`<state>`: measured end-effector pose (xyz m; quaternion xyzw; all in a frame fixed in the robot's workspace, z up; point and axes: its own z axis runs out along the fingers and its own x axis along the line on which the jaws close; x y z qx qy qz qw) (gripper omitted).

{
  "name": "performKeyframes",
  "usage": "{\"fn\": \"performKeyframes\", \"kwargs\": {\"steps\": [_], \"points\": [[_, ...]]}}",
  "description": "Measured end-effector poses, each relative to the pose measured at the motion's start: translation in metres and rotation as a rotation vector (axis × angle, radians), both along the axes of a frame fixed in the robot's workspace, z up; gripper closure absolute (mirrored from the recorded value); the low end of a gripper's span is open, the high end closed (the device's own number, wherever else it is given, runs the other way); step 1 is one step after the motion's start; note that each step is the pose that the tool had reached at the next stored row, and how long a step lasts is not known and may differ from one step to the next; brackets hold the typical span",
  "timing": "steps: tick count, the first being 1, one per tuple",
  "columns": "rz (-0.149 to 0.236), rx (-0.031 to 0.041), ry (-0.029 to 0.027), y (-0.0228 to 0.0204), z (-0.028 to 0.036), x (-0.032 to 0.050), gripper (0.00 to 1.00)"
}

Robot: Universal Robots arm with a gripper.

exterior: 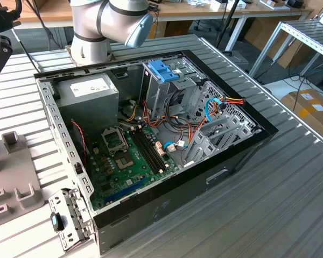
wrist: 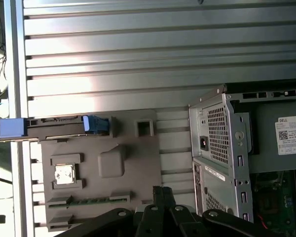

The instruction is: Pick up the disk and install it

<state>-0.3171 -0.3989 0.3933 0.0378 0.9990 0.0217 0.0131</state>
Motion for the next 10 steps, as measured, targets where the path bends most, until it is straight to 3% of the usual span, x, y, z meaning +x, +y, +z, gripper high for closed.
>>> {"fn": "performKeyframes", "kwargs": {"steps": [10], "points": [[0.000,-0.0001,0.0001,0.0000,0.0001,-0.0031,0.89]]}}
